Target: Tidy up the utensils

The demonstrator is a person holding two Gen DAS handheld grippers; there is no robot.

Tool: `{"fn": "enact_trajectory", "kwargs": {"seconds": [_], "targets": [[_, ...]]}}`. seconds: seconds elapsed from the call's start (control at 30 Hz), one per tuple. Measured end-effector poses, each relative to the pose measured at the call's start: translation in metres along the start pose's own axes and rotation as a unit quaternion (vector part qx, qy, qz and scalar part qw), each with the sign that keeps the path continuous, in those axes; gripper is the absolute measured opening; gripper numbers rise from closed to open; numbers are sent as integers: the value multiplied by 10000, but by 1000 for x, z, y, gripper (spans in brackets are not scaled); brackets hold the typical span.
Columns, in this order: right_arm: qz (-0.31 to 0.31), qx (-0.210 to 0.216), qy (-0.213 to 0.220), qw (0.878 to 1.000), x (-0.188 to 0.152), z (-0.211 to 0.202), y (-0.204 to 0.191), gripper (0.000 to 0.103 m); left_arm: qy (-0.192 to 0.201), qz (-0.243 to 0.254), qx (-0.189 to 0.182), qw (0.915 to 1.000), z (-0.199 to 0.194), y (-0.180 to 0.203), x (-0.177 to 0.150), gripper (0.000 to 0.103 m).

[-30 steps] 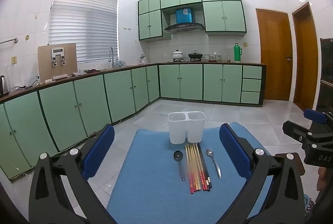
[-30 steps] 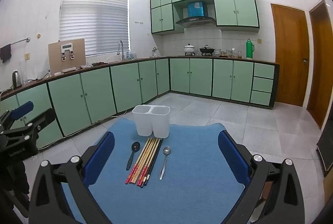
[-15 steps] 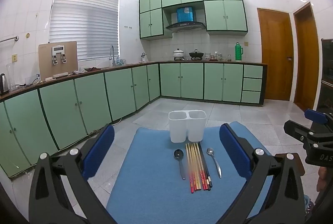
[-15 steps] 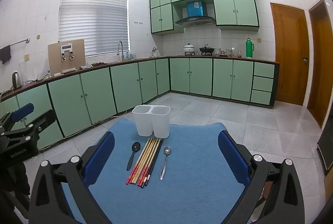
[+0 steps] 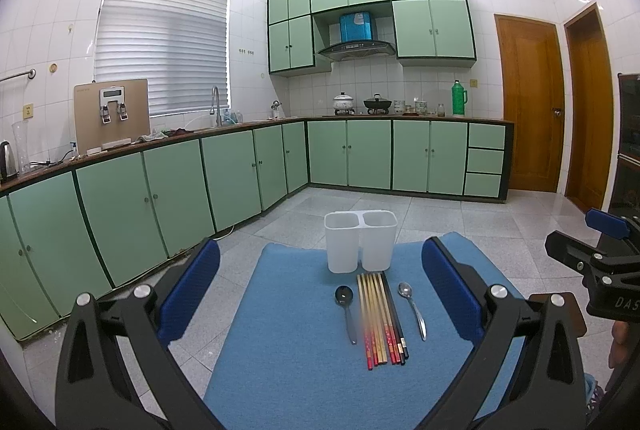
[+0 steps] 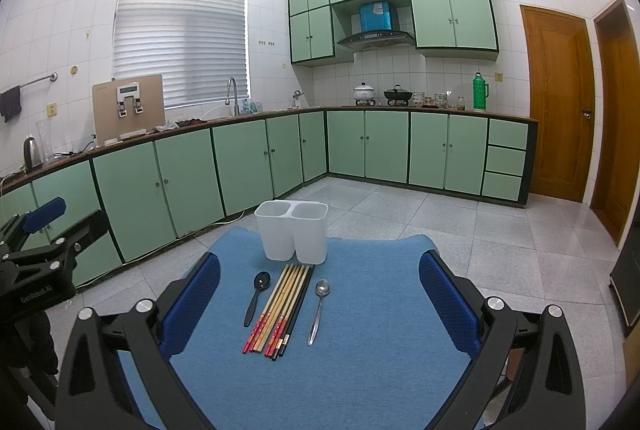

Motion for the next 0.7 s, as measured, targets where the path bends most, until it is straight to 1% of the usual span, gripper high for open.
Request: {"fn": "enact_trajectory", "kwargs": {"seconds": [0.7], "targets": [[2, 1, 4, 10000, 0, 0, 1, 97, 10, 3, 23, 10000, -4, 0, 3, 98]]}}
Point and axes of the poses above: each gripper's, at about its wrist camera, not at the fingertips, and z roughly the way its jaws point, y to its right, x to its top, the point moved 10 cm from there along z, roughly the way its jaws point, and after that the axes turned 2 degrees about z, right-handed, at the moved point
